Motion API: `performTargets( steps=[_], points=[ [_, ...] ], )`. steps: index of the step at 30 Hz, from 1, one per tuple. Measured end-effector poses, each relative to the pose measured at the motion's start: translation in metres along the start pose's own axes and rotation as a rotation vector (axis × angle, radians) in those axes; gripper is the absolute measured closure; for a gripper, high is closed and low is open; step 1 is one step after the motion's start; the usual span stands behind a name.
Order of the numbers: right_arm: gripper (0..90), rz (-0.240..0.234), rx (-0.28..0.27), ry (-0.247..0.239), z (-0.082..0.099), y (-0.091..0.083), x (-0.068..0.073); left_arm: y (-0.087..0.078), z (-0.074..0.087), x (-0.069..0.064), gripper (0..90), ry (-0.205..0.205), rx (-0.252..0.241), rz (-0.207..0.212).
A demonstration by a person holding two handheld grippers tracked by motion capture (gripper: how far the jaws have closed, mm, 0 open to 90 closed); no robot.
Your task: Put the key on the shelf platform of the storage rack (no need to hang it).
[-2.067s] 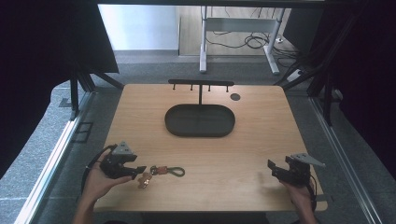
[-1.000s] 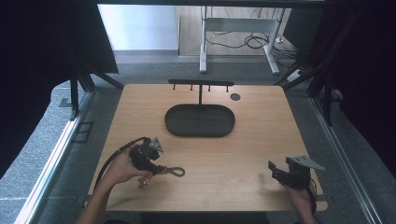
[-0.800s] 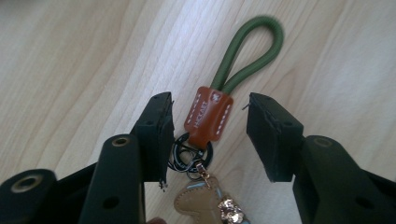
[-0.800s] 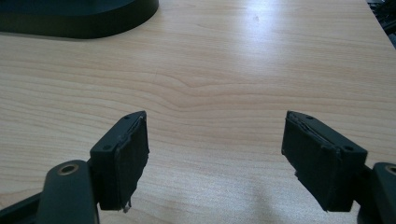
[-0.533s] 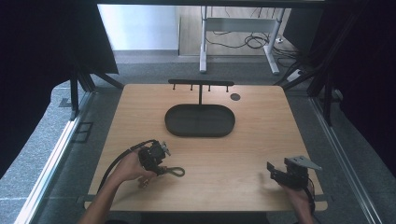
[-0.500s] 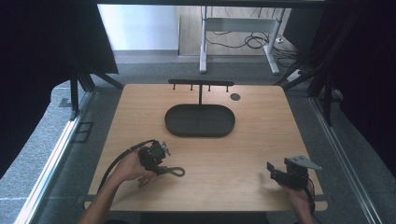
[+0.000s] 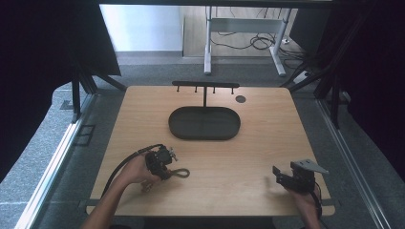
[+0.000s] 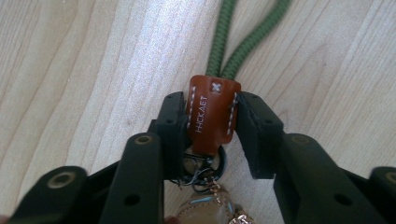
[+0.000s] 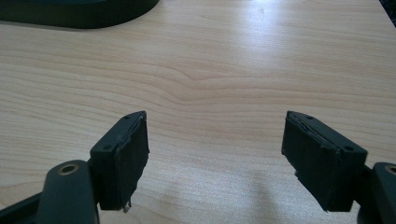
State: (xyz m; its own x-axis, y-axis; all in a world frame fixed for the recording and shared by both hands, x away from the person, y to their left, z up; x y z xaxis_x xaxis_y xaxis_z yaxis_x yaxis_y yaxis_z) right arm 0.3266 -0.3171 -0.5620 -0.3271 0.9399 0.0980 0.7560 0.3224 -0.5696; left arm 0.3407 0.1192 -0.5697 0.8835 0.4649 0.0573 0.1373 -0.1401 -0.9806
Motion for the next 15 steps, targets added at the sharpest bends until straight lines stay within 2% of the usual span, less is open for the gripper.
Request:
performTargets(
  steps=[3, 6, 9, 15],
  points=[
    [23.7, 0.002, 0.000, 0.001, 0.000, 0.000, -0.001, -0.001, 0.000, 0.000, 66.2, 0.000, -0.005, -0.008],
    [23.8, 0.004, 0.000, 0.002, 0.000, 0.000, -0.001, -0.006, 0.000, 0.001, 66.5, -0.010, -0.033, -0.003],
    [23.8, 0.003, 0.004, 0.003, 0.001, 0.000, -0.002, -0.017, 0.000, 0.003, 66.6, -0.029, -0.073, 0.009],
    [23.7, -0.002, 0.010, 0.001, 0.001, 0.001, 0.000, -0.046, -0.001, 0.009, 66.8, -0.050, -0.139, 0.004]
  ],
)
Point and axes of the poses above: each handheld gripper's, and its own axes: y roughly forward along the jaws, z roughly out of its underside, x roughly to its left, the point moved 7 cm from there along y, roughly forward along the jaws, and after that the axes turned 5 degrees about -z, right-handed, at the moved point
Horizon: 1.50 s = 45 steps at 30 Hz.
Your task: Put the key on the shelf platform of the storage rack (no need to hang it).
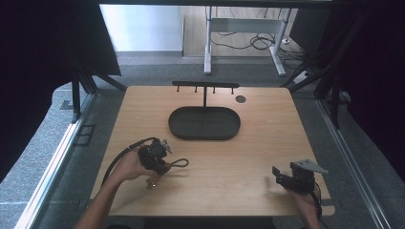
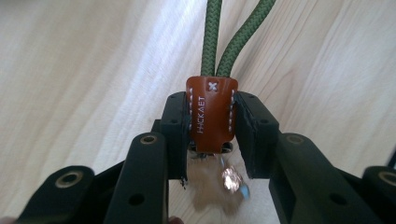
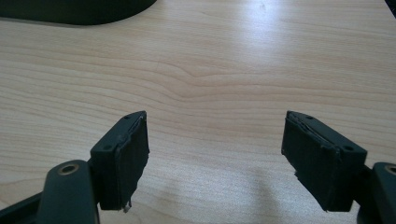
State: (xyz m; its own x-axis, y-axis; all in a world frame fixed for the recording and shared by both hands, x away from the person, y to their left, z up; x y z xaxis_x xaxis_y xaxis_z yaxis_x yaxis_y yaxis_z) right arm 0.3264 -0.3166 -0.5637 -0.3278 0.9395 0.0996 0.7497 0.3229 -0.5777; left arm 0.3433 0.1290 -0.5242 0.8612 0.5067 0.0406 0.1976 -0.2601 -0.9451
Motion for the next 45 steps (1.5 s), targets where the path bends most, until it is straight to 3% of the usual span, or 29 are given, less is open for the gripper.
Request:
performTargets(
  steps=[9, 21, 45],
  points=[
    [23.8, -0.001, 0.005, 0.005, 0.001, 0.001, 0.000, -0.028, -0.007, 0.009, 66.8, -0.032, -0.061, -0.025],
    [24.1, -0.003, 0.017, -0.010, 0.003, 0.002, 0.003, -0.040, -0.017, 0.021, 66.8, -0.059, -0.104, -0.027],
    [24.3, -0.001, 0.020, -0.012, 0.003, 0.002, 0.002, -0.053, -0.054, 0.040, 66.7, -0.065, -0.106, -0.029]
  ],
)
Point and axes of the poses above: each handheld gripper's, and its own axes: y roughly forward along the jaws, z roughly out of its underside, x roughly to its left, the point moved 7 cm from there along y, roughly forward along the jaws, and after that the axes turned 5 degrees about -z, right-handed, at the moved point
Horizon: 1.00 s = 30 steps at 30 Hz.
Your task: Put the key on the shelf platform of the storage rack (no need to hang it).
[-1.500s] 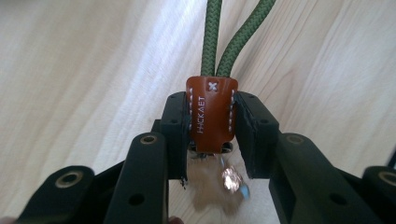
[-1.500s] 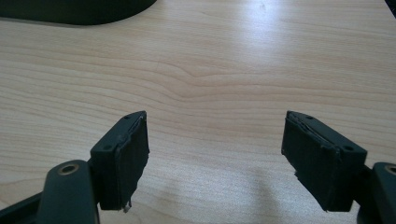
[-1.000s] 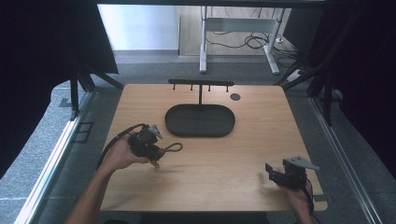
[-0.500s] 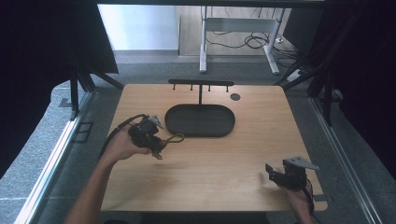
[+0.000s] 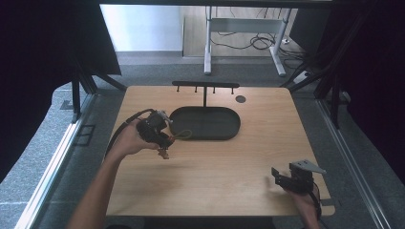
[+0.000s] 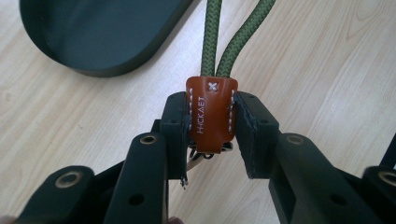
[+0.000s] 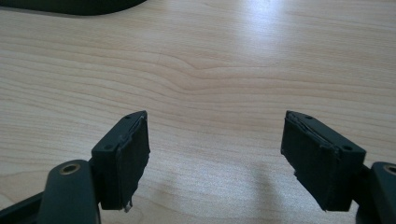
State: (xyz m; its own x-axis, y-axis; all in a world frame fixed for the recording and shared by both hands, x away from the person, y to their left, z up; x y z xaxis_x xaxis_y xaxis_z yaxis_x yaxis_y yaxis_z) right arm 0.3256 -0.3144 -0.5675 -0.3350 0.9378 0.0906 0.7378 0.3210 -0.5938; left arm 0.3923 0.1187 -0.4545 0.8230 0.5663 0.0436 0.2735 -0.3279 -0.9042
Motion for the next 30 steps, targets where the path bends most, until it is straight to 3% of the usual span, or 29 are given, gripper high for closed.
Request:
performTargets(
  steps=[18, 30],
  points=[
    [24.3, -0.002, 0.011, -0.005, 0.002, 0.001, -0.001, -0.003, -0.027, 0.005, 66.7, 0.022, 0.022, -0.017],
    [24.3, -0.001, 0.019, -0.015, 0.003, 0.002, 0.000, -0.009, -0.052, -0.007, 66.7, 0.075, 0.008, -0.017]
  ],
)
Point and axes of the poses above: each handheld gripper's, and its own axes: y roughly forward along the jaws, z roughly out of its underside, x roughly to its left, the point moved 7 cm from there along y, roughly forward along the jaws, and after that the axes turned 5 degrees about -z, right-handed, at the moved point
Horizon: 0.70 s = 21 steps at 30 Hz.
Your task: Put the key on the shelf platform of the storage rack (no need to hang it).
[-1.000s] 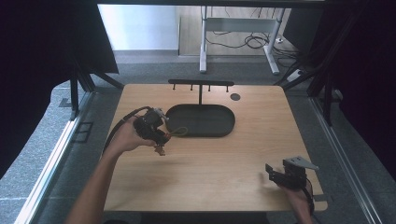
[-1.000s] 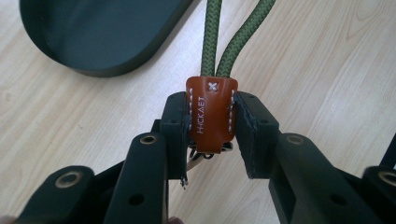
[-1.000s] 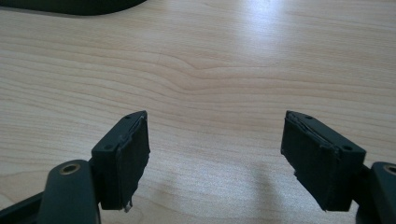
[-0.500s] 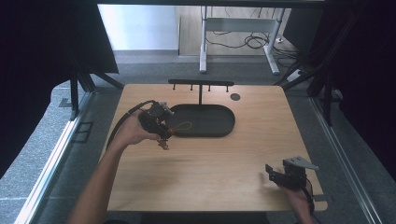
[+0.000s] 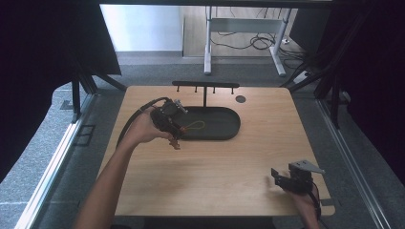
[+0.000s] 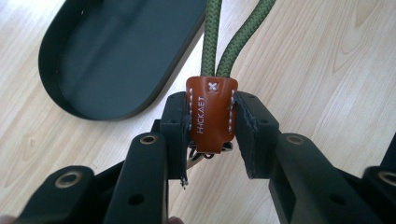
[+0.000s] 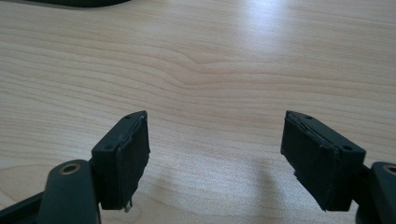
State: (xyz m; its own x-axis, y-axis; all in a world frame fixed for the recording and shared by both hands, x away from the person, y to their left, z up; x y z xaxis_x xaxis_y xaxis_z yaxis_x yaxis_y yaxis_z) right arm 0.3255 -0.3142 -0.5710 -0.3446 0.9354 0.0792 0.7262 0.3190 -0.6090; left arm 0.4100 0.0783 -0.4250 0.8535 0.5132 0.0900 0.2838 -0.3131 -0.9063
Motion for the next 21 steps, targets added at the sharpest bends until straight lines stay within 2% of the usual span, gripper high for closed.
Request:
performTargets(
  steps=[5, 21],
  points=[
    [24.3, 0.001, 0.005, -0.002, 0.001, 0.001, -0.001, 0.001, -0.009, -0.003, 66.7, 0.018, 0.005, -0.002],
    [24.6, 0.006, 0.030, -0.016, 0.004, 0.004, 0.000, 0.009, -0.025, -0.002, 66.7, 0.024, 0.022, -0.002]
  ],
)
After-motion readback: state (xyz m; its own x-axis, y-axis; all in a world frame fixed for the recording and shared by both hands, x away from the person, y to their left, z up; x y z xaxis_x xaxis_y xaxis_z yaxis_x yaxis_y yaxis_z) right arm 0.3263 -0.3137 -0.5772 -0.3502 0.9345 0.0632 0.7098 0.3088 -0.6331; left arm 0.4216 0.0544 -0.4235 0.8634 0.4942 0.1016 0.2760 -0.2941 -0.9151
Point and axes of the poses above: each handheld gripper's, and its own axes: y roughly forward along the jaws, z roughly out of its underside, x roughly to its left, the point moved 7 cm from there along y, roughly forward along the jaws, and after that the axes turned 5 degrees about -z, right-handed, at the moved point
